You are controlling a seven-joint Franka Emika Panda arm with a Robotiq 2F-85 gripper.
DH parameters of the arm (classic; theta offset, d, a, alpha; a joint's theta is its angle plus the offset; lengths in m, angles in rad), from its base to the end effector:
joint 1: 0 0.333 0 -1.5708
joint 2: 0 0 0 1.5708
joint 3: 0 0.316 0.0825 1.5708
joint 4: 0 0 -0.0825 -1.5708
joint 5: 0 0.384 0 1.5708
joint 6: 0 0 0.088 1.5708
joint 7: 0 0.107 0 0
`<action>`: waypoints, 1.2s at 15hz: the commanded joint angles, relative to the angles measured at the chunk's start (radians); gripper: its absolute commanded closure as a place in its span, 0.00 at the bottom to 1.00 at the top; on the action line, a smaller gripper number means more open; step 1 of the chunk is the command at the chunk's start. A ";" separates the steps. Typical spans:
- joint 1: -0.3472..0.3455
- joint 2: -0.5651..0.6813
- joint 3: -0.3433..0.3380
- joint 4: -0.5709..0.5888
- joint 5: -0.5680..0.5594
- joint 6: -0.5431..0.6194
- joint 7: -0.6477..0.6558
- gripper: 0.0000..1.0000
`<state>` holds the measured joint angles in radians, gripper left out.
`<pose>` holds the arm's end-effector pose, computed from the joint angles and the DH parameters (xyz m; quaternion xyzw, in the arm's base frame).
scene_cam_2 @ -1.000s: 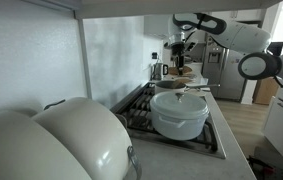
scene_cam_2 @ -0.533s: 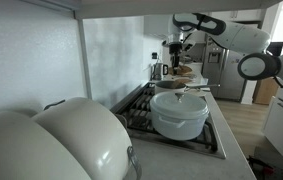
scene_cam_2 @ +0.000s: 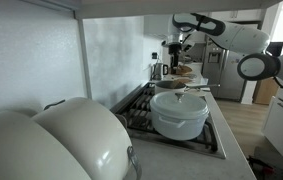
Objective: Put the object on the chopping board in the cream white pot
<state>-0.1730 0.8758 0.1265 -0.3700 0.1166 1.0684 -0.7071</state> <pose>0.6962 -0.0699 0.5561 -0.9359 -0.3265 0.0391 0.1266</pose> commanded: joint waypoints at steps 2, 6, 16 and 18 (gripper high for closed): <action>0.002 -0.003 -0.005 0.000 0.001 0.021 -0.017 0.01; 0.001 -0.008 -0.015 0.002 -0.005 0.037 0.007 0.00; -0.083 -0.039 -0.034 0.010 0.002 0.378 0.127 0.00; -0.087 -0.030 -0.026 0.004 0.004 0.372 0.102 0.00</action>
<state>-0.2625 0.8507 0.1060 -0.3597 0.1162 1.4400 -0.6059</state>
